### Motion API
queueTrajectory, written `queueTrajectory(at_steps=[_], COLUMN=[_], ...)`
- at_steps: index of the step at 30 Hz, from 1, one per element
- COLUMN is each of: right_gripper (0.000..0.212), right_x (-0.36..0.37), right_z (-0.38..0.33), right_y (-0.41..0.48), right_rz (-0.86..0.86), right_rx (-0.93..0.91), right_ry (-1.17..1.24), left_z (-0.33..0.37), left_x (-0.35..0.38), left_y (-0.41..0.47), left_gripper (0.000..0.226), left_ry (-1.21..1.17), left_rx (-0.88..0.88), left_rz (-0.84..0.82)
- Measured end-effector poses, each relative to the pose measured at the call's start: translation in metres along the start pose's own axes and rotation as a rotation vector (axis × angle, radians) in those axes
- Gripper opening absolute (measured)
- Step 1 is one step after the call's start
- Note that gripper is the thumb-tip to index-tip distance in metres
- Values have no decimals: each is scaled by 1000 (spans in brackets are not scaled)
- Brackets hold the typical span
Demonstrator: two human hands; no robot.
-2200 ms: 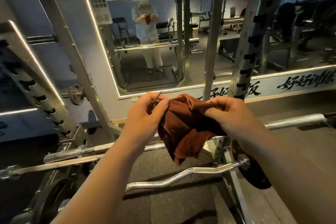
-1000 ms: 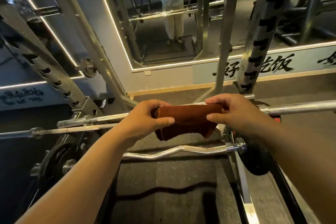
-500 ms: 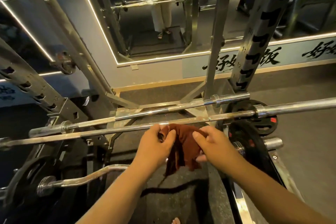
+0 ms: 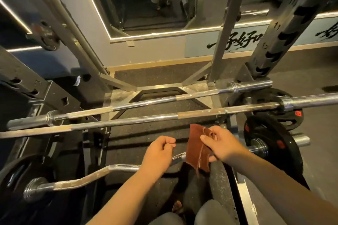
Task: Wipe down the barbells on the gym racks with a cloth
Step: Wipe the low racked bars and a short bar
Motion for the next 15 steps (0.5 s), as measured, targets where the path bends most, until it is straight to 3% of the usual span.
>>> queueTrajectory(at_steps=[6, 9, 13, 15], right_gripper=[2, 23, 41, 42], right_x=[-5, 12, 54, 70], right_z=[-83, -96, -31, -6], right_y=[46, 77, 133, 147], right_rz=[49, 37, 31, 6], right_rx=[-313, -520, -805, -812], right_ry=[-301, -487, -873, -1056], left_z=[-13, -16, -21, -19], left_x=[-10, -9, -10, -11], left_y=[46, 61, 83, 99], left_gripper=[27, 20, 24, 28], left_ry=[43, 67, 72, 103], left_rx=[30, 44, 10, 73], left_rz=[47, 56, 169, 208])
Point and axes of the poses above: each hand's wrist, its own y-axis towards the middle knuckle, its own x-axis out of the palm, z = x × y, the point moved 6 cm from there along y, towards the middle knuckle
